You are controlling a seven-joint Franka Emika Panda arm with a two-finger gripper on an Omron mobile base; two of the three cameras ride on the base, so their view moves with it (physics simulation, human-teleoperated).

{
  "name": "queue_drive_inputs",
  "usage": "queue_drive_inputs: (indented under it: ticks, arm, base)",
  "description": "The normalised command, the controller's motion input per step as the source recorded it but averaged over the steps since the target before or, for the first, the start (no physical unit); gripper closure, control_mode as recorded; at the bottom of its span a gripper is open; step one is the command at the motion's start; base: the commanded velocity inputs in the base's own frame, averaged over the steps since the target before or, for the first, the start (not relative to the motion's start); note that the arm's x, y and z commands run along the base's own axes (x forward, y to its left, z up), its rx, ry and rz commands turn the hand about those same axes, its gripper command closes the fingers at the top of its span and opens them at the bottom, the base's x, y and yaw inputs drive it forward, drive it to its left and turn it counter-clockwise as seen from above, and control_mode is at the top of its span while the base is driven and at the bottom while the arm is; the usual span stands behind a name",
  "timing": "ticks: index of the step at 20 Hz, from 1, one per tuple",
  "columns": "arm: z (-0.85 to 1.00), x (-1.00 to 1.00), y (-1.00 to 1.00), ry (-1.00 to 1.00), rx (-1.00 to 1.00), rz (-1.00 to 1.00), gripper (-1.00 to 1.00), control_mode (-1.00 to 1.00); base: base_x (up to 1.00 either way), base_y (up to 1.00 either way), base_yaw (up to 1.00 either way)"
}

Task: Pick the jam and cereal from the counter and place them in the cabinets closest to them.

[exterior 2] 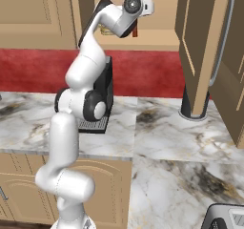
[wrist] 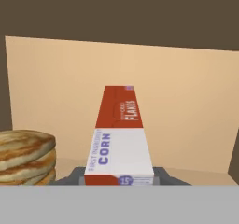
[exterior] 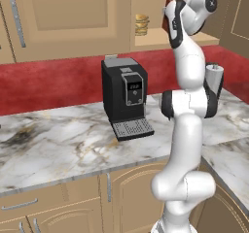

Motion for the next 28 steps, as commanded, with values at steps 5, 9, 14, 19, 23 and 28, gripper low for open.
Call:
queue_drive_inputs:
  ticks: [5,9,14,19,23,28]
  arm:
    - [0.00,0.06,0.00,0.00,0.00,0.00,-1.00,-1.00]
    - [0.02,0.01,0.00,0.03,0.00,0.00,-1.00,-1.00]
    - [0.06,-0.13,-0.01,0.05,0.00,0.00,-1.00,-1.00]
    - [0.00,-0.57,0.00,0.02,-0.04,0.00,-1.00,-1.00]
    - [0.00,-0.80,0.00,-0.05,0.00,0.00,-1.00,-1.00]
    - [-0.25,-1.00,0.02,-0.10,-0.01,0.03,-1.00,-1.00]
  base:
    - [0.00,0.00,0.00]
    - [0.00,0.00,0.00]
    - [0.00,0.00,0.00]
    - [0.00,0.00,0.00]
    - [0.00,0.00,0.00]
    - [0.00,0.00,0.00]
